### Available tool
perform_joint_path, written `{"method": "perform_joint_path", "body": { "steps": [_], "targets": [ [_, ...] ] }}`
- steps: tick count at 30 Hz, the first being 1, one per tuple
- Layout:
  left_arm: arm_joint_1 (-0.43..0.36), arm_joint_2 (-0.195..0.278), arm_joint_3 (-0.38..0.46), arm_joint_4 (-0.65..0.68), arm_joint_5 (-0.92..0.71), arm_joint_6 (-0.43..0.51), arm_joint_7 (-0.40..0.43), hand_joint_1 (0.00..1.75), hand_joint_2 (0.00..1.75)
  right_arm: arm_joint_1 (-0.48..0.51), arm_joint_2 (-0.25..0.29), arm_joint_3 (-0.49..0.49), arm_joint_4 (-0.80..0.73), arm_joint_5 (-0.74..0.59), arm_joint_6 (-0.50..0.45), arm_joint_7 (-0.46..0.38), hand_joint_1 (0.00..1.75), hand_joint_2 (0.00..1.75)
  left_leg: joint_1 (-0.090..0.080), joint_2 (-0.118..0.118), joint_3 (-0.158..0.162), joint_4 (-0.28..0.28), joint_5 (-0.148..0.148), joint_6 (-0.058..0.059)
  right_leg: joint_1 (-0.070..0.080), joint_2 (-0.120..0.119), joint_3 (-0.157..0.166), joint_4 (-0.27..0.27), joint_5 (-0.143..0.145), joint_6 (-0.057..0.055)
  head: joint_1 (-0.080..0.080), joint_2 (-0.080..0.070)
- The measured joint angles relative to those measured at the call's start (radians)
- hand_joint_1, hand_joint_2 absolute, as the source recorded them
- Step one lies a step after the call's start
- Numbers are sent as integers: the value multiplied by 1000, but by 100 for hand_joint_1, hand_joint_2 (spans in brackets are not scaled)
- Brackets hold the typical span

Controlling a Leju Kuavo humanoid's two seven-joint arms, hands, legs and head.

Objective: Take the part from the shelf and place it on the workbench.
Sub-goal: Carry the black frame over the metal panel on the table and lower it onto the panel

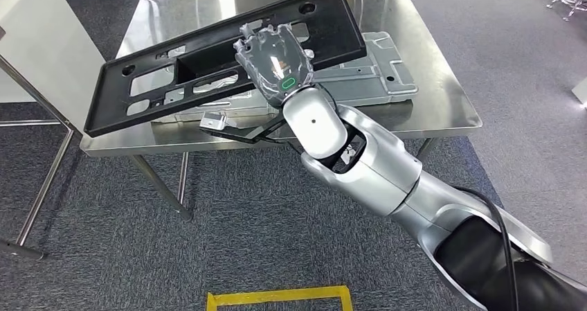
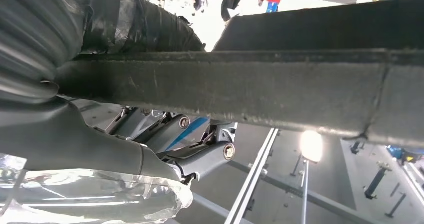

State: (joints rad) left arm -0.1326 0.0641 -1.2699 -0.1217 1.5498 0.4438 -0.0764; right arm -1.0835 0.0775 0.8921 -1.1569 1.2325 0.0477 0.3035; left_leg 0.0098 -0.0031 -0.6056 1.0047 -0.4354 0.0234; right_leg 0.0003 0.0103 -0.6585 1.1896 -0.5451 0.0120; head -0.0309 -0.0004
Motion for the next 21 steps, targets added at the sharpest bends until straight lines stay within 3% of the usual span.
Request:
{"method": "perform_joint_path", "body": {
  "steps": [2,3,4,6,7,8,12,14,16,17,18,19,21],
  "targets": [
    [-1,0,0,0,-1,-1,0,0,175,7,-4,-1,0,0,2,0,175,175,-1,0,8,1,-8,4,-2,0,-73,107,-19,2,1,0],
    [-1,0,0,0,-1,-2,1,0,175,12,-6,-1,0,0,3,0,175,175,-1,-1,14,2,-14,5,-2,0,-90,114,0,1,1,0],
    [0,0,-1,0,-2,-2,1,0,175,14,-7,-1,0,1,4,0,175,175,-1,-3,21,3,-20,4,-3,-1,-87,83,36,0,1,0],
    [1,0,-1,0,-3,-2,3,0,175,15,-9,-2,0,2,5,0,175,175,-2,-4,36,7,-36,0,-1,-1,-43,-41,120,-7,1,0],
    [1,0,-1,0,-3,-2,3,0,175,14,-9,-3,-1,3,5,-1,175,175,-4,-5,40,11,-43,-4,0,0,-18,-97,140,-10,0,0],
    [0,0,-2,0,-3,-2,4,0,175,13,-9,-4,-1,3,5,-1,175,175,-5,-6,41,12,-49,-9,1,0,-2,-131,147,-14,-1,0],
    [-2,0,-7,0,-2,-2,4,0,175,19,-15,-6,-3,3,6,-2,175,175,-4,-5,40,18,-63,-30,2,4,17,-160,134,-30,-2,0],
    [-2,-1,-8,0,-1,-3,4,0,175,22,-17,-6,-4,3,7,-3,175,175,-2,-3,8,86,-95,-39,-2,4,31,-170,130,-39,-4,0],
    [-3,-1,-11,0,-1,-4,3,0,175,27,-18,-6,-4,3,7,-3,175,175,0,-2,-65,209,-132,-45,-1,4,40,-171,122,-45,-5,0],
    [-3,-1,-13,0,-1,-4,3,0,175,32,-18,-6,-4,3,7,-3,175,175,0,-2,-98,256,-137,-47,0,4,45,-170,118,-46,-5,0],
    [-1,-1,-15,0,-1,-5,3,0,175,38,-19,-6,-4,3,7,-3,175,175,1,-2,-119,272,-123,-48,0,5,50,-169,112,-47,-5,0],
    [0,-1,-16,0,-1,-5,3,0,175,42,-20,-6,-4,3,7,-3,175,175,1,-2,-122,251,-91,-48,0,6,57,-167,106,-47,-5,0],
    [2,-1,-17,0,-1,-6,2,0,175,46,-21,-6,-4,4,7,-3,175,175,1,-2,-85,135,-9,-43,0,7,69,-163,92,-43,-4,0]
  ]
}}
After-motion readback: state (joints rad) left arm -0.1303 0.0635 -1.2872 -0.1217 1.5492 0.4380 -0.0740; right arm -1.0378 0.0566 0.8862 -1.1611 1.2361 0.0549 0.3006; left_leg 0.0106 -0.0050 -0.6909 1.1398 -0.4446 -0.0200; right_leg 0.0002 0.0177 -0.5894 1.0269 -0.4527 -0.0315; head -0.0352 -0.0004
